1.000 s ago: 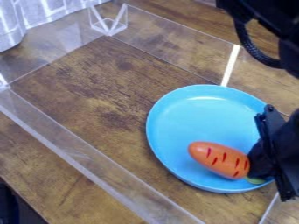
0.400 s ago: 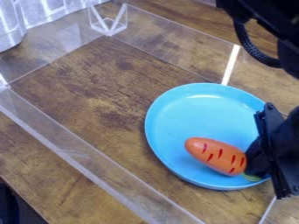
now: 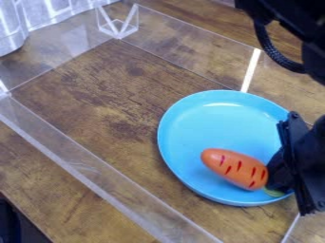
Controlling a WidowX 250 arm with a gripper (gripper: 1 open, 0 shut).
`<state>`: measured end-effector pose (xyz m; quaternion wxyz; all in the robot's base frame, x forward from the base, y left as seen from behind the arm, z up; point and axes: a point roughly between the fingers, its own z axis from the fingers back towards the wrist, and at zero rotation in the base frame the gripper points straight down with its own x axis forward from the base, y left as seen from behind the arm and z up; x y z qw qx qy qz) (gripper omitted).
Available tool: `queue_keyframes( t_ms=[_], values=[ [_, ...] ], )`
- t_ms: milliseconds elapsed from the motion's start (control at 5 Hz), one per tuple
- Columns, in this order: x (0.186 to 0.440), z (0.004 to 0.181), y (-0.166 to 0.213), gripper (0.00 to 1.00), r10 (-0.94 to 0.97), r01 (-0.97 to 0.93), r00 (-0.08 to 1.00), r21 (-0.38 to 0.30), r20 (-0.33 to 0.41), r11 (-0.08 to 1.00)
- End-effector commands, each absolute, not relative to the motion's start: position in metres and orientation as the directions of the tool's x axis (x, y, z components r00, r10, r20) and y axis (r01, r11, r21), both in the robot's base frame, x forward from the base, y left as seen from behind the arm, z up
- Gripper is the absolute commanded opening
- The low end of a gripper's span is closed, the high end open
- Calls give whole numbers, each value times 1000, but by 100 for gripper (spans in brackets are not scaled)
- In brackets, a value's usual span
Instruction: Put the carrot in the blue tray
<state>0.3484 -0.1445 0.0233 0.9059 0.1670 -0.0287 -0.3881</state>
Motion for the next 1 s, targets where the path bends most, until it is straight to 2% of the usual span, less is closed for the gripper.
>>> queue_keyframes(
  t_ms=[0, 800],
  values=[
    [360, 46, -135, 0, -694, 658, 719, 340, -21, 672],
    [364, 58, -139, 0, -715, 670, 699, 345, 5, 658]
  ],
)
